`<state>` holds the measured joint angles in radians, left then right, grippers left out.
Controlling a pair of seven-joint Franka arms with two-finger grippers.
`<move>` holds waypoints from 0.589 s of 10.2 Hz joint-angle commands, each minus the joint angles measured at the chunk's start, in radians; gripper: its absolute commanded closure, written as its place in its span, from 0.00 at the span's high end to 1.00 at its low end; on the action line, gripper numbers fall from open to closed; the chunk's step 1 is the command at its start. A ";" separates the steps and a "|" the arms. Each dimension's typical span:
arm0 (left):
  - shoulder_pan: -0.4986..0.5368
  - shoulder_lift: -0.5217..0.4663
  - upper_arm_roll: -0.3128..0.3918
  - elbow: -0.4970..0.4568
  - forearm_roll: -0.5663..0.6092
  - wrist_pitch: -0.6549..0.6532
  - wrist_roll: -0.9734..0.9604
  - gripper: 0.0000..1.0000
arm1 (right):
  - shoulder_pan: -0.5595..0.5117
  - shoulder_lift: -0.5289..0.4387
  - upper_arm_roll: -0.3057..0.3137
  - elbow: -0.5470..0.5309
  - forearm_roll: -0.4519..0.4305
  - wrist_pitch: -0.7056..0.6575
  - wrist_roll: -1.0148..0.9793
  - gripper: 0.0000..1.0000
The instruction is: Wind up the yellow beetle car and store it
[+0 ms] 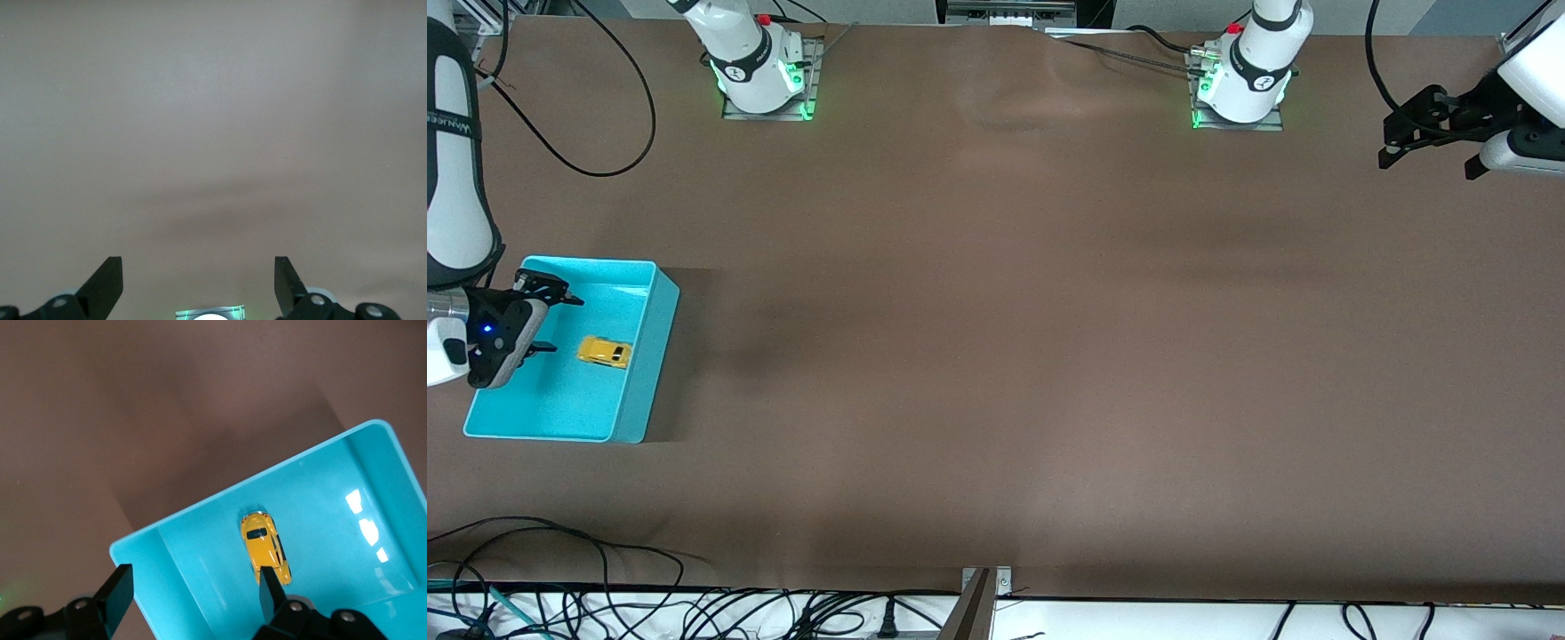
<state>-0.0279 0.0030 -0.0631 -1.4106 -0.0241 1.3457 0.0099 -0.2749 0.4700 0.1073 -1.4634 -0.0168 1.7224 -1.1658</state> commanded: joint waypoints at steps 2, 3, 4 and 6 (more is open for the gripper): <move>0.003 0.003 0.002 0.022 -0.008 -0.020 -0.005 1.00 | -0.006 -0.073 0.083 -0.017 0.012 -0.018 0.248 0.85; 0.003 0.003 0.002 0.022 -0.008 -0.020 -0.005 1.00 | 0.020 -0.091 0.087 -0.018 0.012 -0.018 0.338 0.85; 0.002 0.003 0.002 0.022 -0.008 -0.020 -0.005 1.00 | 0.039 -0.103 0.087 -0.020 0.012 -0.018 0.419 0.85; 0.002 0.003 0.002 0.022 -0.008 -0.020 -0.005 1.00 | 0.087 -0.146 0.086 -0.034 0.008 -0.021 0.580 0.85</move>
<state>-0.0278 0.0030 -0.0625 -1.4106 -0.0241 1.3457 0.0099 -0.2144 0.3769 0.1958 -1.4646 -0.0164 1.7143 -0.6923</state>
